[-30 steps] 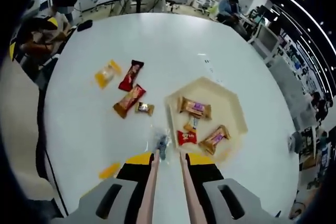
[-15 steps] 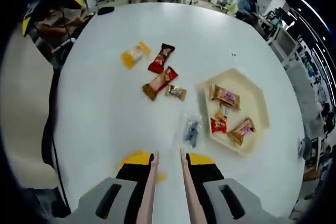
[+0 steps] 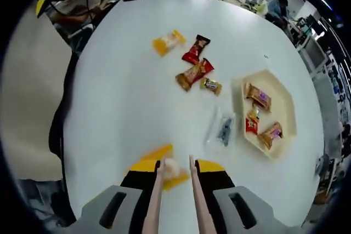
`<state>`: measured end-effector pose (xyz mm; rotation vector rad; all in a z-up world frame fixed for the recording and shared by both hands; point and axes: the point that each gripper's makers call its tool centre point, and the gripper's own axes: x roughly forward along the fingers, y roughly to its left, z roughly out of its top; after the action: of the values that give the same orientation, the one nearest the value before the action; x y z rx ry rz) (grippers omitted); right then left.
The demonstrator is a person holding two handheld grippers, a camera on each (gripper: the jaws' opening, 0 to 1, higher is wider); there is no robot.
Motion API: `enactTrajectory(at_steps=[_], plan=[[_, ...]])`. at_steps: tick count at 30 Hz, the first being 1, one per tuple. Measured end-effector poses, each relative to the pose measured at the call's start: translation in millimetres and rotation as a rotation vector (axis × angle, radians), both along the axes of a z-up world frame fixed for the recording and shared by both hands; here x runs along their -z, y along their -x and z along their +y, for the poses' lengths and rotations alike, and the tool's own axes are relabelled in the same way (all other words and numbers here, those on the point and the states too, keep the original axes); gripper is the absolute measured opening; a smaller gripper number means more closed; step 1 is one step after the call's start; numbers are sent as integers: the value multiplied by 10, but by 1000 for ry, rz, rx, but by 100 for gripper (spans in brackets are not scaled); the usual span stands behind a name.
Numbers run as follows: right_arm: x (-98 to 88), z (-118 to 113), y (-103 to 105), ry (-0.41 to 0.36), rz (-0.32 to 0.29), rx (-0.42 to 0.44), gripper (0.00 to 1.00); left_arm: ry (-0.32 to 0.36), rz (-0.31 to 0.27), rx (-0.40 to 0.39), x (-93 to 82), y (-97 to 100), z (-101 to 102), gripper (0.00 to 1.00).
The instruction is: Place the target food into the container with the food tongs after gripping and lifting it, then release it inside without dropping or visibly crushing the food.
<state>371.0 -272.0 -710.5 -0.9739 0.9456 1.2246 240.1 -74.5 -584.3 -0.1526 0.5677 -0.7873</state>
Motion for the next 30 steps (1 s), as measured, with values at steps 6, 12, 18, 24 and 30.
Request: enactTrajectory(at_steps=[6, 12, 18, 24, 30], plan=[[73, -58, 90, 49, 15, -73, 25, 1, 1, -12, -1, 9, 26, 82], [183, -127, 137, 102, 13, -137, 25, -2, 3, -17, -1, 9, 37, 81], [253, -143, 176, 122, 14, -168, 25, 1, 10, -19, 12, 12, 40, 81], [290, -138, 192, 132, 21, -197, 25, -3, 26, -8, 42, -18, 23, 81], [319, -130, 188, 142, 26, -224, 25, -3, 15, -10, -5, -112, 34, 81]])
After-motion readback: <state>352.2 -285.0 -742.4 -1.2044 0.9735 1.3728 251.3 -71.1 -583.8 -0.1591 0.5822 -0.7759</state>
